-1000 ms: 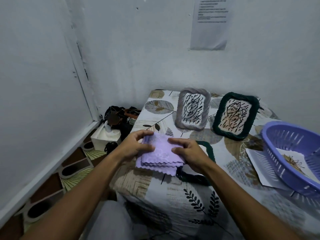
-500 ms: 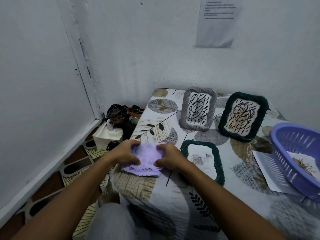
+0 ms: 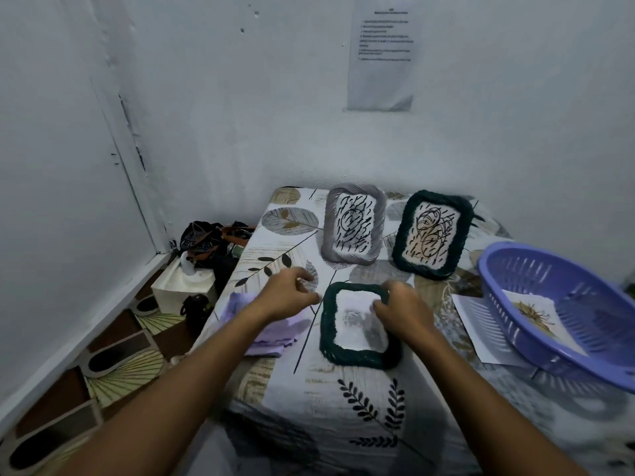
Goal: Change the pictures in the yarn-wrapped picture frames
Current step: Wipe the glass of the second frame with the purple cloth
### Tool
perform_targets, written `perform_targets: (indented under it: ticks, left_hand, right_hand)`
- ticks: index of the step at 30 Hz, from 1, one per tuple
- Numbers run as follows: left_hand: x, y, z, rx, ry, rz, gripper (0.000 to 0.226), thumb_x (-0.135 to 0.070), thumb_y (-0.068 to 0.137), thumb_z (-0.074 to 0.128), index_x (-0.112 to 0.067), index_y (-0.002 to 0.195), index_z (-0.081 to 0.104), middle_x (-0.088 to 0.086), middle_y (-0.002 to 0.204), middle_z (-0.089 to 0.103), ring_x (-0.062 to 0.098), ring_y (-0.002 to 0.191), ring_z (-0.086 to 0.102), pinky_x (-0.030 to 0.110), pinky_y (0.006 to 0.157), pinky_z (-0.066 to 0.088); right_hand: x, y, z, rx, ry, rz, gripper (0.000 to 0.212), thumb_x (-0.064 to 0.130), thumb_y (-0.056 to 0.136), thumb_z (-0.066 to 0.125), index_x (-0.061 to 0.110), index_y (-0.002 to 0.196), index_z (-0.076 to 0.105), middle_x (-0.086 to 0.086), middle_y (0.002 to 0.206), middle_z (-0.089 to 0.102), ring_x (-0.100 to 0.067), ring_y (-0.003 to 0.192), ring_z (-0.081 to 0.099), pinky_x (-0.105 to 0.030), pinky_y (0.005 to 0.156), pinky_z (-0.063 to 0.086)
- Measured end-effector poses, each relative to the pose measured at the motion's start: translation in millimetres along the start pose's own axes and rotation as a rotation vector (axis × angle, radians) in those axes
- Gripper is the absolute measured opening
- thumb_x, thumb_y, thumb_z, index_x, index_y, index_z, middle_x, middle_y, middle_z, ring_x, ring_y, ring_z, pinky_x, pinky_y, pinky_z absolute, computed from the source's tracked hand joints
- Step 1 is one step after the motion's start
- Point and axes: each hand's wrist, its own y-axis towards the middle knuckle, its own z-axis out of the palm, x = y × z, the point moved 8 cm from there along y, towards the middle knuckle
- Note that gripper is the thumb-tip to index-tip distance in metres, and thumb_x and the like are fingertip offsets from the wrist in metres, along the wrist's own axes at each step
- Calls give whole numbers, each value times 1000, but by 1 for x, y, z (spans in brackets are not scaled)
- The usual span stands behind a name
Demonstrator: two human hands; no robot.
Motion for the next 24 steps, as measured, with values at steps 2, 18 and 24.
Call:
perform_targets:
  ticks: [2,18,24]
  left_hand:
    - [-12,3,29,52,-6,-12,50,-25,83,72,-12,127,53,5,107,61,22,96,61,35,87,52]
    - [5,1,66,-248,-373,-321,22,-7,81,53,-19,100,56,7,100,63,27,94,59,35,87,51]
    - [4,-8,30,-451,-836,-141,29,13,79,60,-12,93,58,10,95,67,23,88,62,40,85,53]
  right_hand:
    - [-22,-3,1,43,-23,67,31,28,88,55,14,116,59,-12,117,63,-30,104,59,-38,84,51]
    - [-34,-20,12,15,600,214,47,-8,82,51,11,125,53,-10,105,64,-25,90,59,-35,74,49]
    - [-30,-14,-1,54,1308,293,65,-27,78,48,4,135,47,-12,107,66,-27,94,64,-45,82,55]
